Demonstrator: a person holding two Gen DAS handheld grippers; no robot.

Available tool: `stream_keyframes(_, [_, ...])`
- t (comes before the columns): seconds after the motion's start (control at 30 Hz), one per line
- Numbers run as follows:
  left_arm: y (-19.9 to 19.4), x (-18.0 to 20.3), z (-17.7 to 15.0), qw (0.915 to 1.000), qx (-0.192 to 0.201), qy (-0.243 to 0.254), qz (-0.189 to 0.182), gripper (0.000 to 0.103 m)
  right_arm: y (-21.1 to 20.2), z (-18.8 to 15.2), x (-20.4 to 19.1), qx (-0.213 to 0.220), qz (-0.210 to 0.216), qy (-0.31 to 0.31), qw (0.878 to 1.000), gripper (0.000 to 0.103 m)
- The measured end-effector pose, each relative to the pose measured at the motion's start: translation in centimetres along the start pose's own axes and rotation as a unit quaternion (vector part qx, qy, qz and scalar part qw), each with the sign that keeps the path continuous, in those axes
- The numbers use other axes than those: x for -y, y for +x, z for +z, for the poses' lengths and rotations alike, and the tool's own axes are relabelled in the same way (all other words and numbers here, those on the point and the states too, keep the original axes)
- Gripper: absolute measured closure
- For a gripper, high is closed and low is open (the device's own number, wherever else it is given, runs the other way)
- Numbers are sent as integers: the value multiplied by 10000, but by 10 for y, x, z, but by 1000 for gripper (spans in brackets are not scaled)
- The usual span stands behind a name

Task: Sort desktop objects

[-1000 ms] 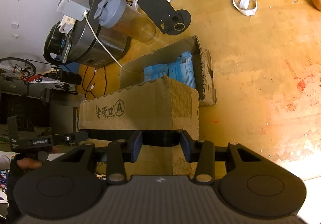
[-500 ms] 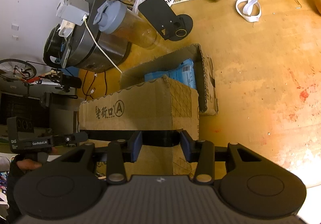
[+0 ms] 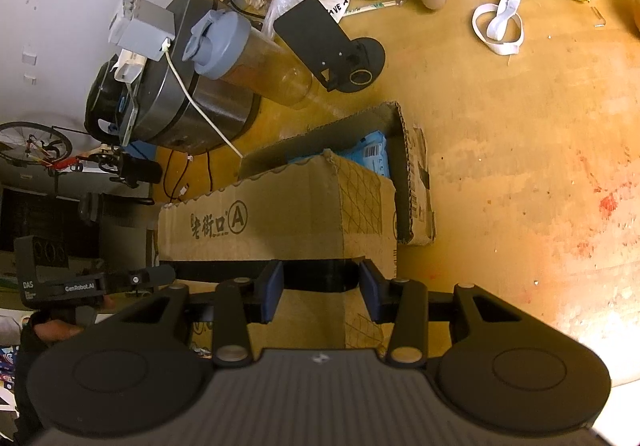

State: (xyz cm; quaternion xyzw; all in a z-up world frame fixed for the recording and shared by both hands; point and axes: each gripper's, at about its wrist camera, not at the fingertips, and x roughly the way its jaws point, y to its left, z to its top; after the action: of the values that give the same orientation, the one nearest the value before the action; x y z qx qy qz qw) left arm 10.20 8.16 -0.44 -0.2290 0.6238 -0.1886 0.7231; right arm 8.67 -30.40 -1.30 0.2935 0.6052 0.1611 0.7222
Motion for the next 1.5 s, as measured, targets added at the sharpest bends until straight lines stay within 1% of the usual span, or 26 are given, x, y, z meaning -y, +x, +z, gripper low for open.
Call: stream_keyframes(1.5, [11, -3, 41, 10000, 55, 12, 18, 54, 14, 45, 0, 63, -25, -10, 10000, 66])
